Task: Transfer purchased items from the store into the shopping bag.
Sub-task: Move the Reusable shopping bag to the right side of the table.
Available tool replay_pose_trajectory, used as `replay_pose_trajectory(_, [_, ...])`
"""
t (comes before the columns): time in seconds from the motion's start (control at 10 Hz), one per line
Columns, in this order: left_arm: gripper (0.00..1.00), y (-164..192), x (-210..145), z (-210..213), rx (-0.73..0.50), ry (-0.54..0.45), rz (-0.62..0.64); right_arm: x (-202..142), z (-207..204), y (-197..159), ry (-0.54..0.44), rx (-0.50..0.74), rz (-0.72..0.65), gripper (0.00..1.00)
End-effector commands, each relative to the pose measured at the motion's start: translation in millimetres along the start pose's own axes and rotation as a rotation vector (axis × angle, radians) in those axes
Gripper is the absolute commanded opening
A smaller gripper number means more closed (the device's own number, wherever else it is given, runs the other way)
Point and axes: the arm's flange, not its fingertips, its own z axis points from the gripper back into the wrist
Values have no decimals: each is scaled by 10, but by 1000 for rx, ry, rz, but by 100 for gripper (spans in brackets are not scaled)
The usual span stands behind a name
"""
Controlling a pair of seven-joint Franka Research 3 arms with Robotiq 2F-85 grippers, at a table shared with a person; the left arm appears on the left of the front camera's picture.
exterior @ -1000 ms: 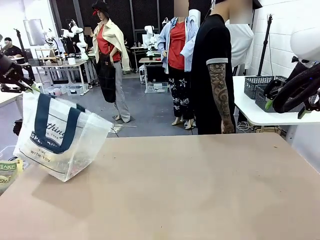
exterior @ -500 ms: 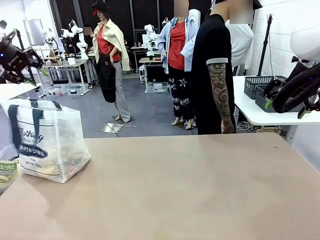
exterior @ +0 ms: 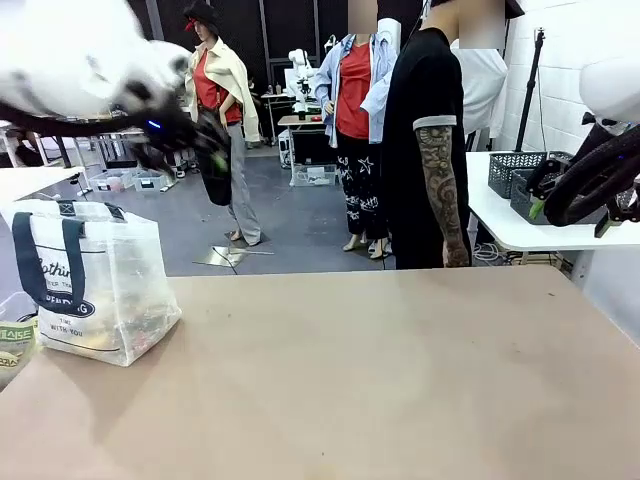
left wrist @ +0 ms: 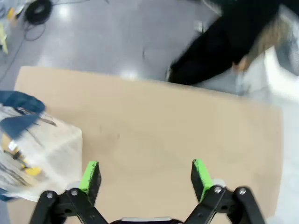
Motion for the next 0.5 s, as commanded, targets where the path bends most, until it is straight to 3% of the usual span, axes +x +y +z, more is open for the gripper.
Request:
replay_pose_trajectory(0.0, [100,-474,272,-526,139,119,-215,6,-7,-12,-8,-2,10,100])
replay_pose_trajectory(0.2, [100,-776,77,-853,175,167,-315,6,-7,-12,-8,-2,10,100])
replay_pose_trajectory(0.4, [100,-797,22,-1101,197,247,-371,6,-7,-12,-8,-2,10,100])
